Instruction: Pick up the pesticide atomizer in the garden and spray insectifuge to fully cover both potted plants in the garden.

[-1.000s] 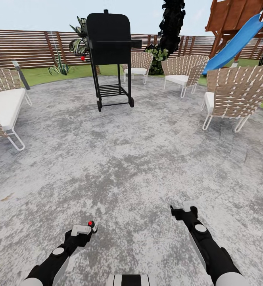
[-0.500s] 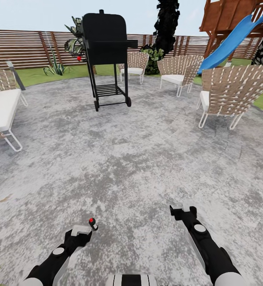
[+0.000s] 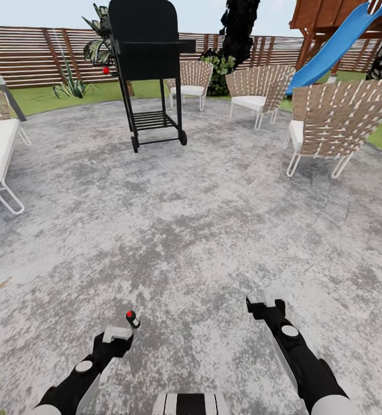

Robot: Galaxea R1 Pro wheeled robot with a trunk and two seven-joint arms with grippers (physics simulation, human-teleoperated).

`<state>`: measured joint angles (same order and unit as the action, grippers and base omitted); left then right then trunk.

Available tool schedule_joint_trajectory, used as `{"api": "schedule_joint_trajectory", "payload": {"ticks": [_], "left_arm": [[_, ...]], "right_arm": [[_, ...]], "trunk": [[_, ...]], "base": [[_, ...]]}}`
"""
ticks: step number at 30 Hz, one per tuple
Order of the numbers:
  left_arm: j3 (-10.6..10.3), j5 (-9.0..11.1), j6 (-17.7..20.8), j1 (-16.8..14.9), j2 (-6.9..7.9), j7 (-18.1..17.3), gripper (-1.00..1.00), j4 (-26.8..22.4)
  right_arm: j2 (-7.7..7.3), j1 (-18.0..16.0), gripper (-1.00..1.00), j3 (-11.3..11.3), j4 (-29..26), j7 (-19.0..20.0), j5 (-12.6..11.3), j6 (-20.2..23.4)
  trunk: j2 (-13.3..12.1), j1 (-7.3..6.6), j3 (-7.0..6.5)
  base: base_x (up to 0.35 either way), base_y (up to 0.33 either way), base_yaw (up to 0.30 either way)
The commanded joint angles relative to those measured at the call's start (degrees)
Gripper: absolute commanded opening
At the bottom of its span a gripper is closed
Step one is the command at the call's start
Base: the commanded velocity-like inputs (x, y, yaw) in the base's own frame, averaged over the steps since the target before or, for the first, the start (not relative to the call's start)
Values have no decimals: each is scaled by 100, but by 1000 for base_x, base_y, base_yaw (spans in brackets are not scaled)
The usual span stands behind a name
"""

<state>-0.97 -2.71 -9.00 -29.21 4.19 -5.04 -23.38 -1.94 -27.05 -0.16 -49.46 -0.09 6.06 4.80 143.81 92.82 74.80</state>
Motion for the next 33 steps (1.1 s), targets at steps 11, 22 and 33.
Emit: {"api": "schedule_joint_trajectory", "payload": {"ticks": [11,22,33], "left_arm": [[-9,-19,-457,80,3,44,100,9],[0,-15,-454,82,1,53,100,6],[0,-25,-454,82,-6,56,100,7]], "right_arm": [[0,0,100,-2,-10,0,62,31],[0,-1,100,-2,-2,0,62,32],[0,-1,100,-2,-2,0,62,30]], "trunk": [[17,27,347],[18,29,461],[18,29,470]], "base": [[0,0,0],[0,0,0],[158,0,0]]}}
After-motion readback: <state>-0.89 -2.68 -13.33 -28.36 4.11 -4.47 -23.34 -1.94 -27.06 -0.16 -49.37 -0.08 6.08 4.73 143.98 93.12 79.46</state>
